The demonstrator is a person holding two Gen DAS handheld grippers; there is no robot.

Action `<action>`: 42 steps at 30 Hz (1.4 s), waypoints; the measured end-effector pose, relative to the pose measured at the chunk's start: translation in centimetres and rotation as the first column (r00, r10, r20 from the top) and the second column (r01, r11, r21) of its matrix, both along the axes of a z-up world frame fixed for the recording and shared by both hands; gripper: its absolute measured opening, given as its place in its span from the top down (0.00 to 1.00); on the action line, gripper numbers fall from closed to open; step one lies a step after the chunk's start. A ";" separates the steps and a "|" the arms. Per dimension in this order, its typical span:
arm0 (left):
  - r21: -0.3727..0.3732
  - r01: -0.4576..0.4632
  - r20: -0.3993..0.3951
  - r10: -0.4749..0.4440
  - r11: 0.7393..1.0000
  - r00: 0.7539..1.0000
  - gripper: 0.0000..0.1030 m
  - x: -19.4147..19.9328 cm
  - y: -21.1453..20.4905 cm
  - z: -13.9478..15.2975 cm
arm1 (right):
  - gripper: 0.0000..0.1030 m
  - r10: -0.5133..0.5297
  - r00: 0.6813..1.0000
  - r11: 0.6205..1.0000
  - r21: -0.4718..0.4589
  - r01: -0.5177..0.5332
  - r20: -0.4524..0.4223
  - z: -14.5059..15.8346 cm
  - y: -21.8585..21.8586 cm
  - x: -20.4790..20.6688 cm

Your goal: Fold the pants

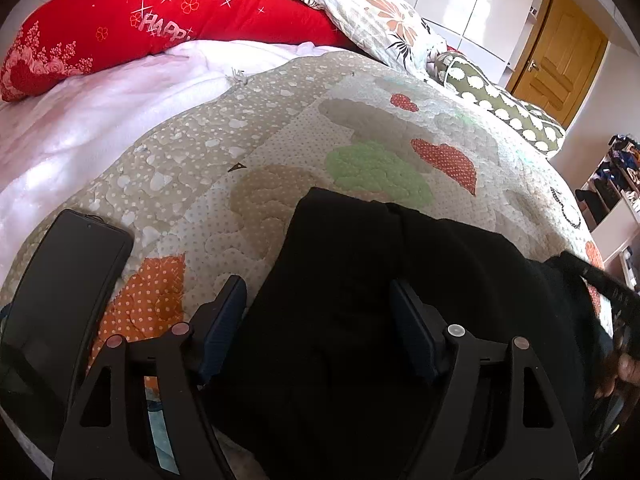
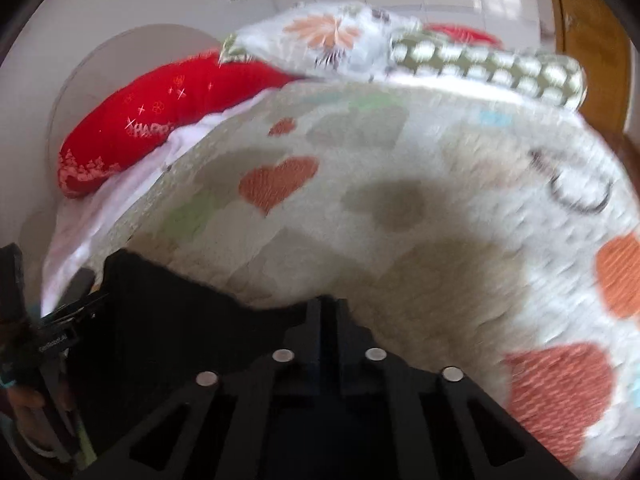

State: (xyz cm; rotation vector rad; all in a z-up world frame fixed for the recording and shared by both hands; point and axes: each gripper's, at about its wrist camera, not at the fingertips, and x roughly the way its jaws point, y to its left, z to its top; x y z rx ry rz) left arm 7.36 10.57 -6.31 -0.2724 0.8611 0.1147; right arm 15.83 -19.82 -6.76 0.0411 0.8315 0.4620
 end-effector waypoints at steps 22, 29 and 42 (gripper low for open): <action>0.149 0.022 0.054 -0.030 0.989 0.998 0.25 -1.9 -2.6 2.4 | 0.50 -0.087 0.995 0.990 0.107 0.092 -0.047 1.0 -3.1 -7.2; 0.194 0.059 0.090 -0.077 0.979 0.993 0.25 -3.8 -5.3 3.9 | 0.50 -0.137 0.991 0.987 0.089 0.137 -0.006 1.2 -4.9 -12.1; 0.119 0.251 0.070 -0.261 0.961 0.963 0.25 -5.2 -12.6 3.5 | 0.51 -0.433 0.901 0.901 0.036 0.433 -0.011 -0.5 -17.7 -18.9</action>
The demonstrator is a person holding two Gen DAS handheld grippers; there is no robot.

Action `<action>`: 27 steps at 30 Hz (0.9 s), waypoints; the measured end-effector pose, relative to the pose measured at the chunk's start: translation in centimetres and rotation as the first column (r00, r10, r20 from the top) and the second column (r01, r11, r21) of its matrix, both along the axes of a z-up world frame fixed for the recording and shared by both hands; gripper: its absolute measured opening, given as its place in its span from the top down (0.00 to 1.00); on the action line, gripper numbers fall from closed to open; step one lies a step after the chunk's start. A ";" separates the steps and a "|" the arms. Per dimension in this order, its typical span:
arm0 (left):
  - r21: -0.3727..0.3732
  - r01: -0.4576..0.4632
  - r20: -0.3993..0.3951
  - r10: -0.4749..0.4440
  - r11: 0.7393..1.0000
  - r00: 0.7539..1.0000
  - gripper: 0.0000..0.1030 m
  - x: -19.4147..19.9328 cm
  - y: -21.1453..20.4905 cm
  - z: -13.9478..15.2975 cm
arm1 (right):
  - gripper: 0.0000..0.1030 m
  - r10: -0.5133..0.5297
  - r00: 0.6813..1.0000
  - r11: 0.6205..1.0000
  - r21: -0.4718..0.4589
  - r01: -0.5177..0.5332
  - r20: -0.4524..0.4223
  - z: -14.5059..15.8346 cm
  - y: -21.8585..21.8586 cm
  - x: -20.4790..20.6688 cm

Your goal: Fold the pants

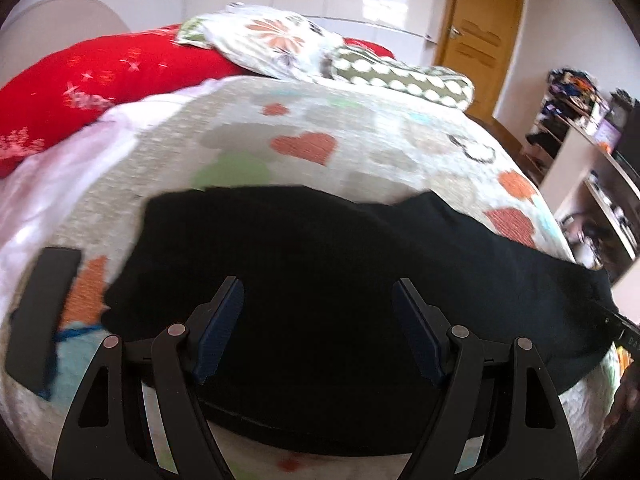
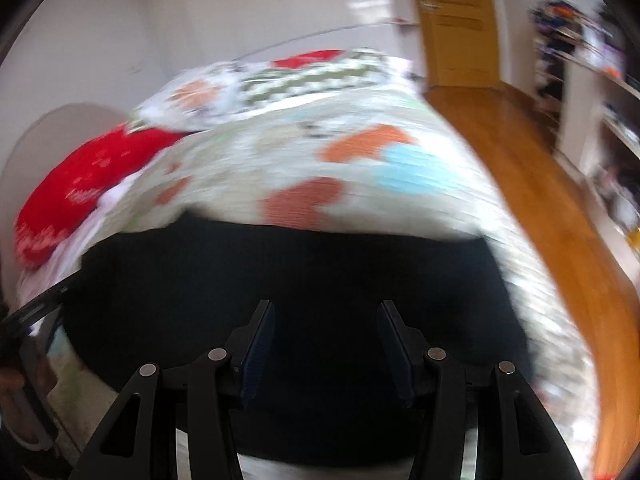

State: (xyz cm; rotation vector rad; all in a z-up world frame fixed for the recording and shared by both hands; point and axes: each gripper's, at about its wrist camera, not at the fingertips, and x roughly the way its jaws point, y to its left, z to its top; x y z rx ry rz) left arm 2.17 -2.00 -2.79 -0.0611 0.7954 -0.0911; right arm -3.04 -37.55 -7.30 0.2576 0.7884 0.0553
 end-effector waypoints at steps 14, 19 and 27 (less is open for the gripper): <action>-0.026 0.297 -0.067 -0.298 0.955 0.952 0.25 1.0 -11.8 -0.6 | 0.51 -0.132 0.991 0.980 0.147 0.132 -0.011 -0.9 -9.1 -5.5; -0.051 0.446 -0.108 -0.449 0.894 0.887 0.25 1.8 -17.1 -0.3 | 0.50 -0.125 0.992 0.971 0.200 0.129 -0.036 -1.9 -9.4 -5.3; -0.025 0.632 -0.160 -0.627 0.775 0.762 0.25 4.6 -26.2 -0.9 | 0.46 -0.087 0.996 0.956 0.280 0.088 -0.019 -2.8 -9.4 -5.3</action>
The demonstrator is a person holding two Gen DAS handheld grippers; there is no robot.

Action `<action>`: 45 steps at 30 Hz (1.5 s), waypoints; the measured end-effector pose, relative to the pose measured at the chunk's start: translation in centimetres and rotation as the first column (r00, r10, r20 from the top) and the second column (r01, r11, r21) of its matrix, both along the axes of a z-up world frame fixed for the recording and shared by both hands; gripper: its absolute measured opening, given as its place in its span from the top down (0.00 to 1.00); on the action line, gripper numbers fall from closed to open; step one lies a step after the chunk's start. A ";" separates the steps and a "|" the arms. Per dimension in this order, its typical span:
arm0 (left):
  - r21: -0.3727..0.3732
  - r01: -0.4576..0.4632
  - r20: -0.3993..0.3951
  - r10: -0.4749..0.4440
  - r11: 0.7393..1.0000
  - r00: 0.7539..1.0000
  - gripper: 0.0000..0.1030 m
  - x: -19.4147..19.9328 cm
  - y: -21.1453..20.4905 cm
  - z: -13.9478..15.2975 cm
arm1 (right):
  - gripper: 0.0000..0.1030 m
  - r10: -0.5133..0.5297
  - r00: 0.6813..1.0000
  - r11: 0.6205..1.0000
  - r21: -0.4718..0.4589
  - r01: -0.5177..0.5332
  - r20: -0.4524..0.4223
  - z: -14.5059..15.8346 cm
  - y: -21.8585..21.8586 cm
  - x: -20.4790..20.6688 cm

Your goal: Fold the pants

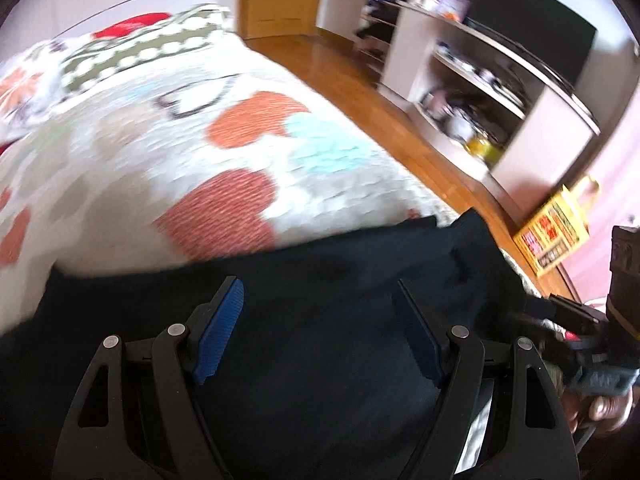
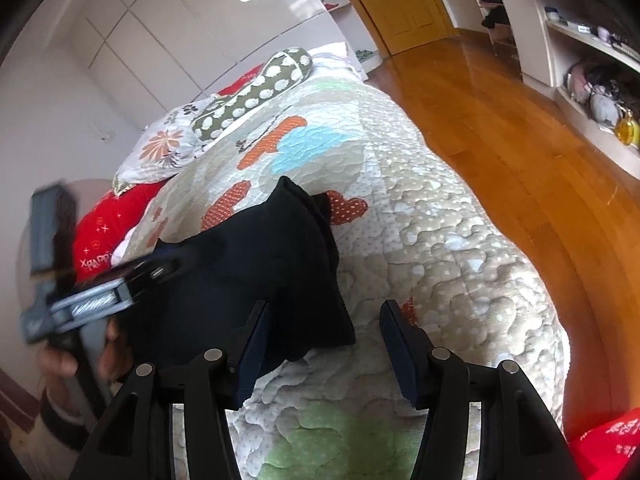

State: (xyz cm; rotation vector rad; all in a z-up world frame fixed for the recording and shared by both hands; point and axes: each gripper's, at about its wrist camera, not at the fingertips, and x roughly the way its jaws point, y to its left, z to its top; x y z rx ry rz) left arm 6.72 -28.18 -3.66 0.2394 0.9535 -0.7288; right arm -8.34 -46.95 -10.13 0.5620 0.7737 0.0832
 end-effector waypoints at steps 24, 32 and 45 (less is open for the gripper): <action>-0.225 -0.125 -0.071 0.111 0.966 0.991 0.36 3.8 6.8 4.4 | 0.79 0.223 0.948 0.973 0.008 -0.231 0.229 6.4 6.0 3.3; -0.188 -0.373 -0.056 0.369 0.909 0.928 0.36 2.7 19.3 4.4 | 0.54 0.446 0.884 0.885 0.078 -0.459 0.137 4.1 18.7 9.2; -0.101 -0.309 -0.108 0.298 0.946 0.948 0.36 -0.8 15.2 -0.3 | 0.54 0.303 0.951 0.950 -0.094 -0.297 0.059 4.2 11.7 4.3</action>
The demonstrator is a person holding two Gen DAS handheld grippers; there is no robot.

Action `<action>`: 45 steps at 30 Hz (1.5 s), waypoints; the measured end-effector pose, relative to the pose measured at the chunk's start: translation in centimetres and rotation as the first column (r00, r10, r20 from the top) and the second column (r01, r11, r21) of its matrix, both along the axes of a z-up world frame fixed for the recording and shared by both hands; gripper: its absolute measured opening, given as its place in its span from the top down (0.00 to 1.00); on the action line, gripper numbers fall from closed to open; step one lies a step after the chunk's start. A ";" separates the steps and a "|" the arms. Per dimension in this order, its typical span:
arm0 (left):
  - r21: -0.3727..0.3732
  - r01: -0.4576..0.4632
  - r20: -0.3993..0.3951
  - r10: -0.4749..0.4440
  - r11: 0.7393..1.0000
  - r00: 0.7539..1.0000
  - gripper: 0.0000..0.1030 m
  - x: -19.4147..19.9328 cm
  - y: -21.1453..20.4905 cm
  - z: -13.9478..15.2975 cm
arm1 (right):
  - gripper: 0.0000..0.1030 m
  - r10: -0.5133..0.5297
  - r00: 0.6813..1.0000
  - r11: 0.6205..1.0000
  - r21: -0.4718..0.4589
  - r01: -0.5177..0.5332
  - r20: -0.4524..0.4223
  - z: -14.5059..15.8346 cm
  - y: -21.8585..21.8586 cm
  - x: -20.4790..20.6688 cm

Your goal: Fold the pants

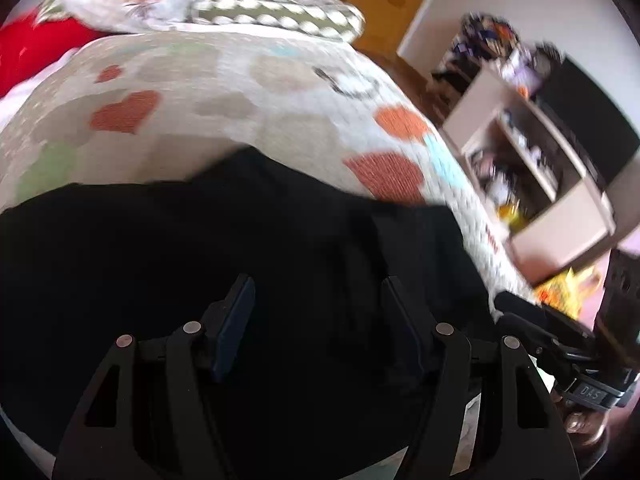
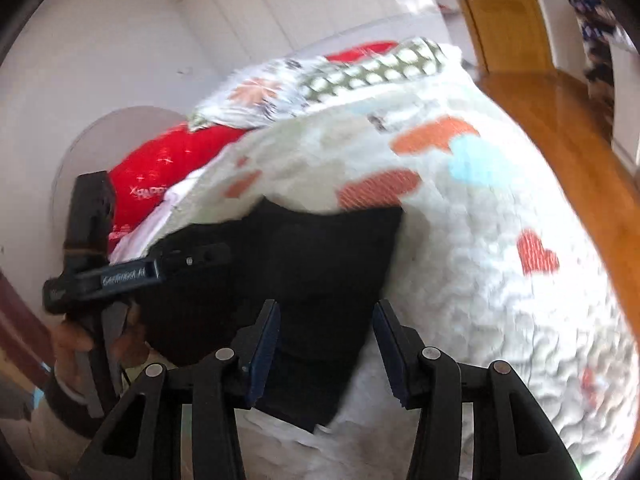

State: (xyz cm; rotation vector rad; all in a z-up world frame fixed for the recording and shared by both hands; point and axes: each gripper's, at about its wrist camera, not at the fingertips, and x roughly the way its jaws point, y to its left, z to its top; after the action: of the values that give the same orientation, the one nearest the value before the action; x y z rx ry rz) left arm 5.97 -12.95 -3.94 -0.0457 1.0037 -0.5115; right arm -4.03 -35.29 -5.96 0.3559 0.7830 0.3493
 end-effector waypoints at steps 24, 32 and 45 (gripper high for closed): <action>-0.009 -0.142 -0.004 0.142 0.990 0.990 0.36 0.5 4.1 0.4 | 0.83 0.226 0.974 0.945 -0.250 -0.211 0.029 -2.2 5.9 2.5; -0.068 -0.165 0.023 0.167 0.984 0.986 0.36 0.1 4.7 2.4 | 0.84 0.253 0.960 0.967 -0.056 -0.247 0.121 0.9 6.2 1.5; -0.012 -0.091 -0.032 0.090 0.996 0.995 0.34 -1.1 -0.2 -0.1 | 0.64 0.095 0.993 0.994 0.041 -0.098 0.069 0.8 1.5 0.3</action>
State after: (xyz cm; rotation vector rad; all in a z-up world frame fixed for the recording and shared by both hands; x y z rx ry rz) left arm 4.85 -13.18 -4.01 -0.1110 1.0240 -0.4360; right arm -3.68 -33.78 -5.19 0.3470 0.7293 0.4673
